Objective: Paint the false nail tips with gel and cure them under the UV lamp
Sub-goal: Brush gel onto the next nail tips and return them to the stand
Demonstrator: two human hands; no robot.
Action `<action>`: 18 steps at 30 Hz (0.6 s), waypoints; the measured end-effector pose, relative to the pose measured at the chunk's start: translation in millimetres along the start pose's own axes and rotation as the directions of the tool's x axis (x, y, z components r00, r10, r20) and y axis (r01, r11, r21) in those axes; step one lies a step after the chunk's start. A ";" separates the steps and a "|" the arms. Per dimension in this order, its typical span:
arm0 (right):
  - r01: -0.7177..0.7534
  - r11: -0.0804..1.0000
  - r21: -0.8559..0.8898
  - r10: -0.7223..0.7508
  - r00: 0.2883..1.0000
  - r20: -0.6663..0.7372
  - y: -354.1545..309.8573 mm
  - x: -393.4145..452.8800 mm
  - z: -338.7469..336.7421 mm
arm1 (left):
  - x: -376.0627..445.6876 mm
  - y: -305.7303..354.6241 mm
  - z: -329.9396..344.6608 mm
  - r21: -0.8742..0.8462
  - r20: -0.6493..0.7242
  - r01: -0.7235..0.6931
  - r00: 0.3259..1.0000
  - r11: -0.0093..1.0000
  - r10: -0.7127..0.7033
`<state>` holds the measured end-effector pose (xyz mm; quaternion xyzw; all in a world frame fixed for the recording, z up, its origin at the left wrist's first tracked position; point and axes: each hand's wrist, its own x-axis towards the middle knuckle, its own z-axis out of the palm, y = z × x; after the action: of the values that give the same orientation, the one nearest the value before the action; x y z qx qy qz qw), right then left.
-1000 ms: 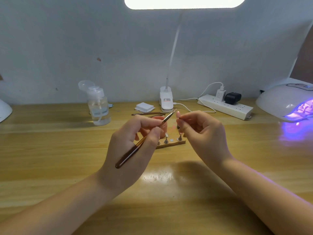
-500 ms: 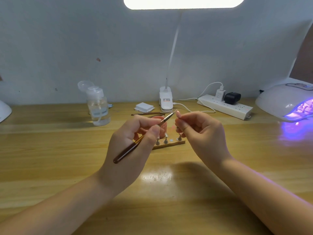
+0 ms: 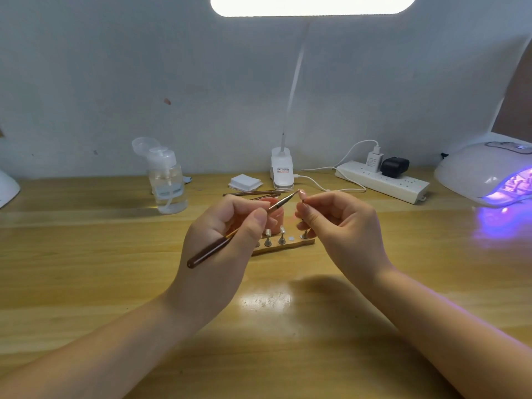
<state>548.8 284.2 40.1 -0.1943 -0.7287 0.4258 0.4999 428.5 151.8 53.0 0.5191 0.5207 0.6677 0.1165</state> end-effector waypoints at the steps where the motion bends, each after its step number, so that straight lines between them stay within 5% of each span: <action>1: -0.005 1.000 0.007 0.005 1.000 0.004 0.0 -0.1 -0.4 | 0.3 0.2 -0.2 -0.020 0.006 0.011 1.000 1.000 -0.011; 18: -0.002 1.000 -0.020 0.002 1.000 -0.024 2.2 0.7 -0.9 | -1.9 1.9 -0.5 -0.059 -0.003 0.009 1.000 0.998 -0.009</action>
<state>549.0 286.2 38.8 -0.2052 -0.7266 0.4166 0.5063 429.6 149.4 53.4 0.5121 0.5031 0.6832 0.1341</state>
